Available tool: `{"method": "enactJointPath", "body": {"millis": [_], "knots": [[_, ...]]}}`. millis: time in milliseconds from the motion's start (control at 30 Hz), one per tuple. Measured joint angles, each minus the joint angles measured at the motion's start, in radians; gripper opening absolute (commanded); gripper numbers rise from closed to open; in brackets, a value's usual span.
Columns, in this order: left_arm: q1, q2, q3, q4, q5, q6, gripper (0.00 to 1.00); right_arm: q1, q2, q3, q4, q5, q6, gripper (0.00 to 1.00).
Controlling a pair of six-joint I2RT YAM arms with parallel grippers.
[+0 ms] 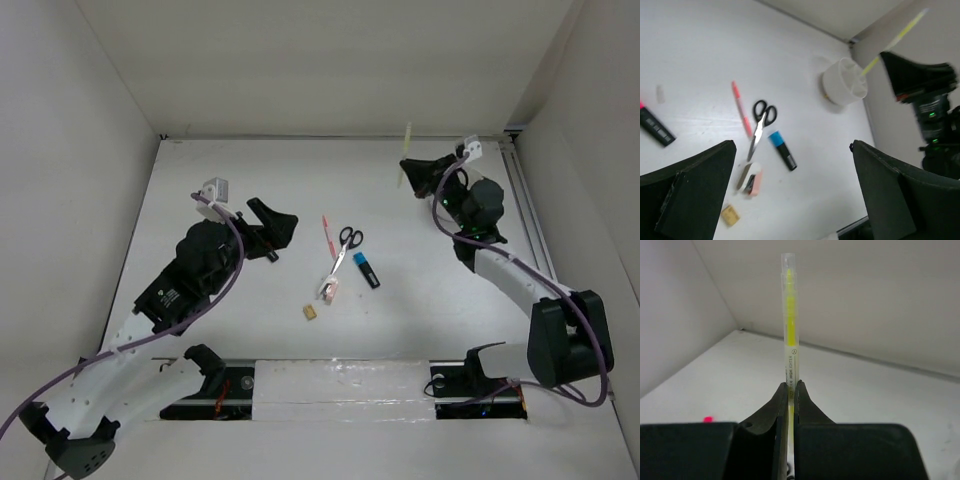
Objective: Sort the stationery into containers
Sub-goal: Place the pen in the storage box.
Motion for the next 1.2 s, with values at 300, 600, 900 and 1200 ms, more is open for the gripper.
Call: {"method": "enactJointPath", "body": {"millis": [300, 600, 900, 1200], "knots": [[0.000, -0.086, 0.050, -0.278, -0.103, 0.060, 1.00, -0.294, 0.114, 0.185, -0.058, -0.146, -0.158, 0.00], [0.000, -0.235, 0.029, -0.283, -0.103, 0.120, 1.00, -0.389, 0.275, 0.280, -0.233, -0.241, -0.271, 0.00], [0.000, -0.207, 0.016, -0.283, -0.074, 0.140, 1.00, -0.349, 0.348, 0.255, -0.278, -0.169, -0.301, 0.00], [0.000, -0.209, 0.016, -0.282, -0.055, 0.148, 1.00, -0.370, 0.387, 0.270, -0.359, -0.143, -0.302, 0.00]]}}
